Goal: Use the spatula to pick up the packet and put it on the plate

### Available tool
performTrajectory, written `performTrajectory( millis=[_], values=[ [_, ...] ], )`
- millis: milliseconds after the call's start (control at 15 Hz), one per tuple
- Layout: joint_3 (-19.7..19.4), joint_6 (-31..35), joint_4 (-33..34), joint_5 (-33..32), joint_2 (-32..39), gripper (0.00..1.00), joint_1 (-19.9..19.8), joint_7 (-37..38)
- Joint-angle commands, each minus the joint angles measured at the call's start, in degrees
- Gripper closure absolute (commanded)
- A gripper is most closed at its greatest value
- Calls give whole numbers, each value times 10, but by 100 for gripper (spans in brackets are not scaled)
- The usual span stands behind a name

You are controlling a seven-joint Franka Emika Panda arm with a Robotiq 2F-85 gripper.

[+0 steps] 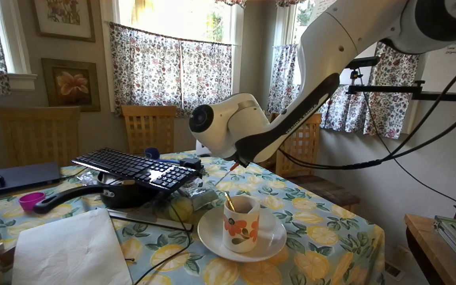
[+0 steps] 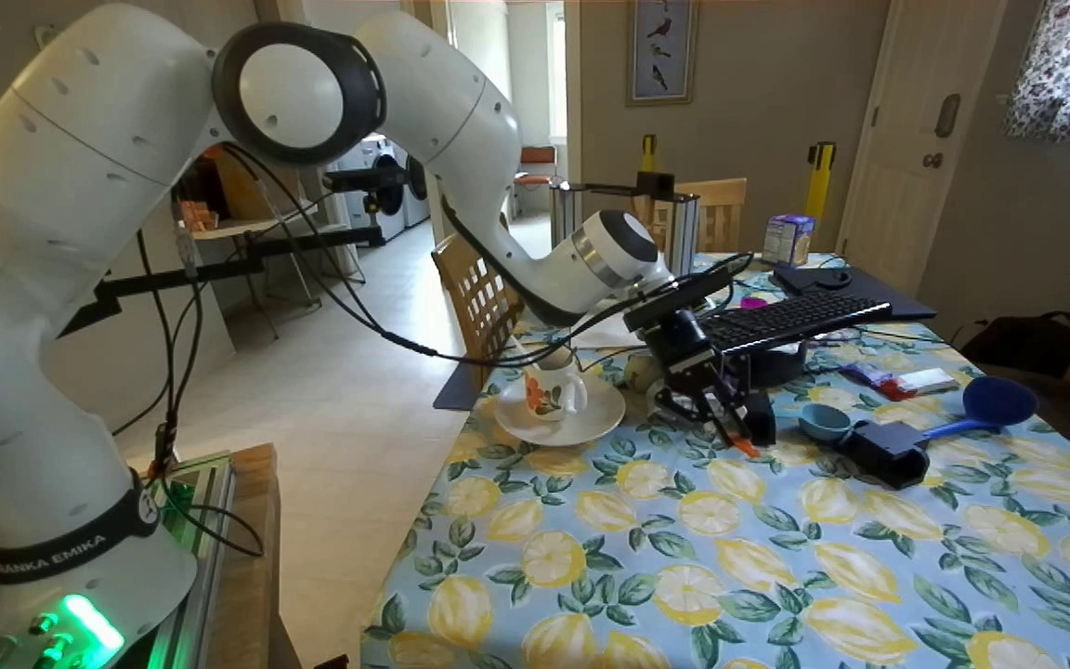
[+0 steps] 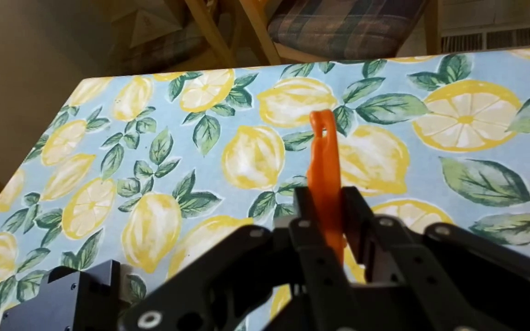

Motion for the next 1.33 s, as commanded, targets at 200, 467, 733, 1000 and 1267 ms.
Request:
performTrajectory(
  millis=[200,467,733,1000,1267],
  values=[
    [6,55,-55,-1,-40,95,-25,-26],
    [1,81,-90,-7,-59,95,-35,-23],
    [-5,106,-140,-17,-93,95,-43,-11],
    [-10,123,-184,-24,-125,95,-49,-6],
    [-17,127,-217,-27,-147,95,-54,0]
  ],
)
